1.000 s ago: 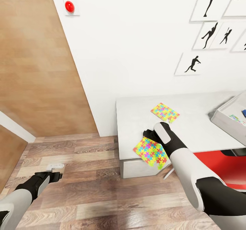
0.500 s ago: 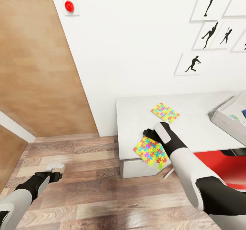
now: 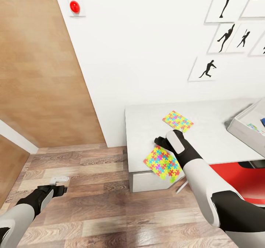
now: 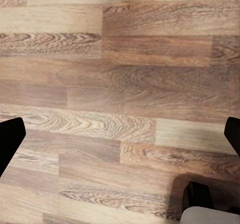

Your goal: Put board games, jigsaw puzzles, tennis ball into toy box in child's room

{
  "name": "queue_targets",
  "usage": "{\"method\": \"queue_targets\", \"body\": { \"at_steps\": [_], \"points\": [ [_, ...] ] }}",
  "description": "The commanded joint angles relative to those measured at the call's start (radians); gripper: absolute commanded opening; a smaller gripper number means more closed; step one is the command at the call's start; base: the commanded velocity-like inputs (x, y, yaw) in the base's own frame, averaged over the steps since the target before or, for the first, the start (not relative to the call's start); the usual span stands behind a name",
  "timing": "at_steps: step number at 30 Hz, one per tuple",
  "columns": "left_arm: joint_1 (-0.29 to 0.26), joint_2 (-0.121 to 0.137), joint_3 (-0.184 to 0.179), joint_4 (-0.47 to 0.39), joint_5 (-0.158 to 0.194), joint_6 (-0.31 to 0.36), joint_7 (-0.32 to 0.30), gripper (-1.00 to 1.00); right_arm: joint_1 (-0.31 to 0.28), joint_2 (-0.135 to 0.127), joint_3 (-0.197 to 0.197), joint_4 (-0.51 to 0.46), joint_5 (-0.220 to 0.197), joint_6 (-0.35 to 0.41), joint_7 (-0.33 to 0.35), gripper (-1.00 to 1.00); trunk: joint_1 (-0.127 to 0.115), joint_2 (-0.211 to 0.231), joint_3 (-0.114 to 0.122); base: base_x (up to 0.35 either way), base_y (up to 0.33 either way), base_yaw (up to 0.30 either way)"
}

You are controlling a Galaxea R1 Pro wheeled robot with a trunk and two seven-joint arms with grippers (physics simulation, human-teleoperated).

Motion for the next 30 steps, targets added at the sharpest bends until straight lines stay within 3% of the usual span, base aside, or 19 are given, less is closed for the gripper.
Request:
{"method": "queue_targets", "body": {
  "at_steps": [1,15,30],
  "points": [
    [0.000,-0.001,0.007,-0.002,-0.001,0.006,0.000,1.00,-0.001,-0.001,0.004,-0.002,-0.010,0.001,-0.010,1.00,0.001,-0.002,-0.002,0.000,0.000,0.000],
    [0.000,-0.001,0.007,-0.002,-0.001,0.006,0.000,1.00,-0.002,-0.001,0.002,-0.007,-0.010,0.003,-0.013,1.00,0.001,-0.002,0.001,0.000,0.000,-0.003],
    [0.000,-0.001,0.007,-0.002,-0.001,0.006,0.000,1.00,-0.004,-0.001,0.001,-0.042,-0.010,0.008,-0.019,1.00,0.001,-0.002,0.023,0.000,0.000,-0.077]
  ]
}}
